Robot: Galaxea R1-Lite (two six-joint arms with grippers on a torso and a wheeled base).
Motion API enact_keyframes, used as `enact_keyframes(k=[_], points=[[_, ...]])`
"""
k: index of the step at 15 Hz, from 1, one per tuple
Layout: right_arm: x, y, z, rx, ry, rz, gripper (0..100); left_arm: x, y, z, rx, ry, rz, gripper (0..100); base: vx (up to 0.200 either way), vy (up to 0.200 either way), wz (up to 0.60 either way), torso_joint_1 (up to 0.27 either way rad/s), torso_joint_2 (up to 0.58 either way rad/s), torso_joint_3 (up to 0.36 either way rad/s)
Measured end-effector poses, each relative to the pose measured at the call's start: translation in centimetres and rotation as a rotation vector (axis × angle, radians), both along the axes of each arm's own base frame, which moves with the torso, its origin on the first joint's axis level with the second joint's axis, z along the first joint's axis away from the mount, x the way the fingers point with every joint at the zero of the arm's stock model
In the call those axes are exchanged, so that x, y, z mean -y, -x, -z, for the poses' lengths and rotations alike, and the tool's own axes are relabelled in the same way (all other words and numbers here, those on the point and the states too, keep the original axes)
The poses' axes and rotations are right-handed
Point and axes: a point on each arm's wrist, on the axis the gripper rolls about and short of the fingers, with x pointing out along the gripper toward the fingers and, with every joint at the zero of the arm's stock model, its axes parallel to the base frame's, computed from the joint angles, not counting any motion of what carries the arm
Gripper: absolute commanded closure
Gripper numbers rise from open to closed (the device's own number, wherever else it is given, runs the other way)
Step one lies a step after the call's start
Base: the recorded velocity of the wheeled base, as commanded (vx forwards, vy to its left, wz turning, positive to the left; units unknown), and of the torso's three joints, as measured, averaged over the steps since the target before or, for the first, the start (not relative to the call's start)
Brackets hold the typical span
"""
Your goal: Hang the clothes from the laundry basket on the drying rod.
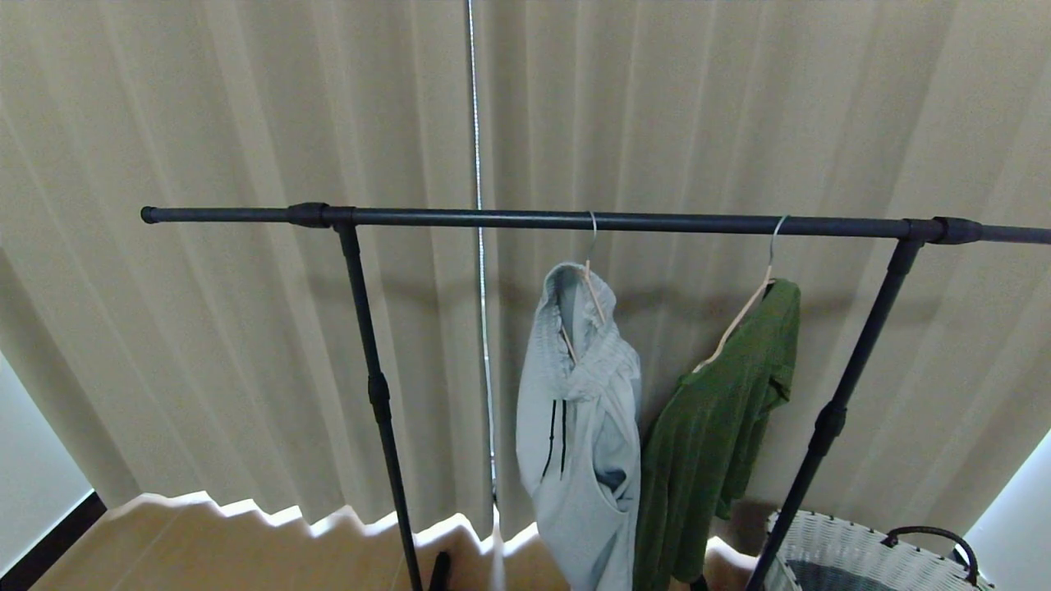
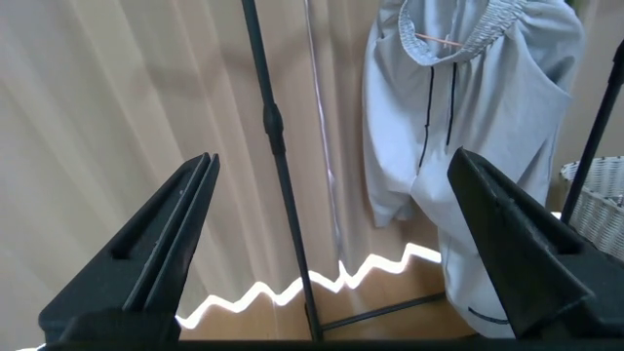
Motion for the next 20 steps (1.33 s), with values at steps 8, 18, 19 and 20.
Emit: enact_keyframes(k=[8, 18, 19, 20], points=[[0.0, -0.1, 0.6, 0.085, -0.116, -0.009, 0, 0.0, 0.0, 0.0, 0.0, -0.002, 0.0, 0, 0.0, 0.0, 0.0, 0.0, 0.0, 0.0], [-0.5, -0.2, 1.1, 0.037, -0.248, -0.22, 0, 0.0, 0.0, 0.0, -0.002, -0.001, 0.001, 0, 0.0, 0.0, 0.0, 0.0, 0.0, 0.0], [-0.5, -0.2, 1.1, 0.037, -0.247, -0.219, 0, 0.0, 0.0, 0.0, -0.001, -0.001, 0.0, 0, 0.0, 0.0, 0.0, 0.0, 0.0, 0.0], [-0.5, -0.2, 1.1, 0.037, -0.248, -0.219, 0, 0.0, 0.0, 0.0, -0.001, -0.001, 0.0, 0, 0.0, 0.0, 0.0, 0.0, 0.0, 0.0]])
